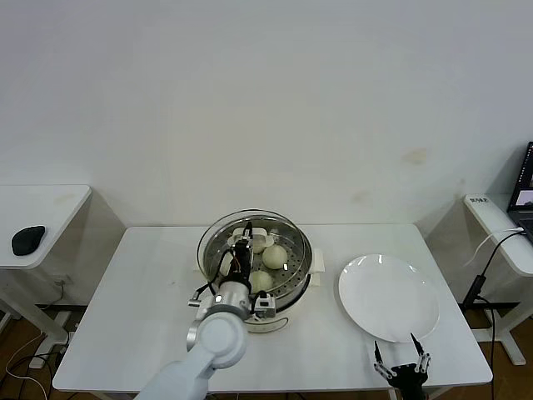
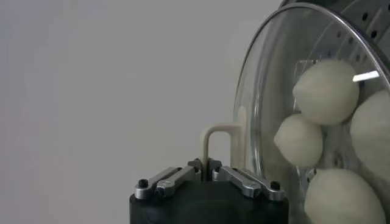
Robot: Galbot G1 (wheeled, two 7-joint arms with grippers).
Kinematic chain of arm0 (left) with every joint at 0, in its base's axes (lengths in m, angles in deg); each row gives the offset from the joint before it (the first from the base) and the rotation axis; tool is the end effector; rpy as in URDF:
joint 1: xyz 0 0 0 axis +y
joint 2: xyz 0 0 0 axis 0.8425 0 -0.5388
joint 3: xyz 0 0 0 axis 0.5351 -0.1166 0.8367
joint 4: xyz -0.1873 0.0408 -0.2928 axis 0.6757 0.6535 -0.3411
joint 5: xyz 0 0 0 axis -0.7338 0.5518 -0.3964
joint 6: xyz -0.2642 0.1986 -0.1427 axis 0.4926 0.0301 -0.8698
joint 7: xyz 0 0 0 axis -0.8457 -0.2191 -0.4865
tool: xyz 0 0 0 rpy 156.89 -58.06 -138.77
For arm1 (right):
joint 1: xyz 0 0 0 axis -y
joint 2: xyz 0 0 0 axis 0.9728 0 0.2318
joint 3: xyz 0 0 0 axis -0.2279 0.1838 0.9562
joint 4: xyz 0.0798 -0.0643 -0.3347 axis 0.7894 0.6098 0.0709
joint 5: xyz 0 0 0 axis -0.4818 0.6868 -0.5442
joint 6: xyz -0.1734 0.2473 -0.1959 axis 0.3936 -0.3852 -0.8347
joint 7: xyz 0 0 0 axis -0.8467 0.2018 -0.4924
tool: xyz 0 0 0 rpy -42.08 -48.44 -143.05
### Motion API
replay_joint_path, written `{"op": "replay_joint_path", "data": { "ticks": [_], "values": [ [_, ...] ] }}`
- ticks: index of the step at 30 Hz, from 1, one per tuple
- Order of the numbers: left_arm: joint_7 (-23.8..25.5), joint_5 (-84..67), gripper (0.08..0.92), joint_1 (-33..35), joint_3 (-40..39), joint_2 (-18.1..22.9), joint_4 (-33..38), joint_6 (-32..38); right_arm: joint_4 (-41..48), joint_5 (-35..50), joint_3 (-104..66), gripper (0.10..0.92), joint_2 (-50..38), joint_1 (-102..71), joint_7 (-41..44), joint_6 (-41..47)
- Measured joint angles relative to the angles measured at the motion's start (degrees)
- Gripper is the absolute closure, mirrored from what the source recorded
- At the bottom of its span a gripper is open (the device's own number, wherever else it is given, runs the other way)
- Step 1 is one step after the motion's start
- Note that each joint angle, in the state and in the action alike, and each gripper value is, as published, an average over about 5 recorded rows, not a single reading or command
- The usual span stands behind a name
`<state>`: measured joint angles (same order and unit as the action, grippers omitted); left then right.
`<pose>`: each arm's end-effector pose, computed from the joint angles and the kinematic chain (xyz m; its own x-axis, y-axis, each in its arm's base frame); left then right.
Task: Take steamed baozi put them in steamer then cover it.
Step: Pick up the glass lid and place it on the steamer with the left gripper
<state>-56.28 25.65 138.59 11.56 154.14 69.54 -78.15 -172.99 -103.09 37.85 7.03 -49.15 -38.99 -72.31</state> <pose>0.3155 -0.1171 -0.2513 -0.9934 0.1131 0.0195 0.0228 0.0284 0.9993 0.1135 -0.1026 -0.4326 -0.9840 0.0511 0.1705 -0.0194 0.9212 -0.3885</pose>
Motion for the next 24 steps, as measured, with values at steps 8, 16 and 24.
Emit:
{"op": "replay_joint_path", "data": {
  "ticks": [8, 16, 24],
  "values": [
    [0.0, 0.9, 0.868, -0.9, -0.7, 2.1, -3.1, -0.1, 0.5, 0.2, -0.2, 0.203, -0.1, -0.3, -0.1, -0.5],
    [-0.8, 1.5, 0.868, -0.2, -0.5, 2.9, -4.4, -0.1, 0.5, 0.3, -0.1, 0.203, 0.2, -0.5, -0.2, -0.8],
    [-1.0, 1.5, 0.868, 0.7, -0.4, 3.3, -4.1, -0.2, 0.7, 0.2, 0.2, 0.203, 0.2, -0.7, -0.3, -1.0]
  ]
}}
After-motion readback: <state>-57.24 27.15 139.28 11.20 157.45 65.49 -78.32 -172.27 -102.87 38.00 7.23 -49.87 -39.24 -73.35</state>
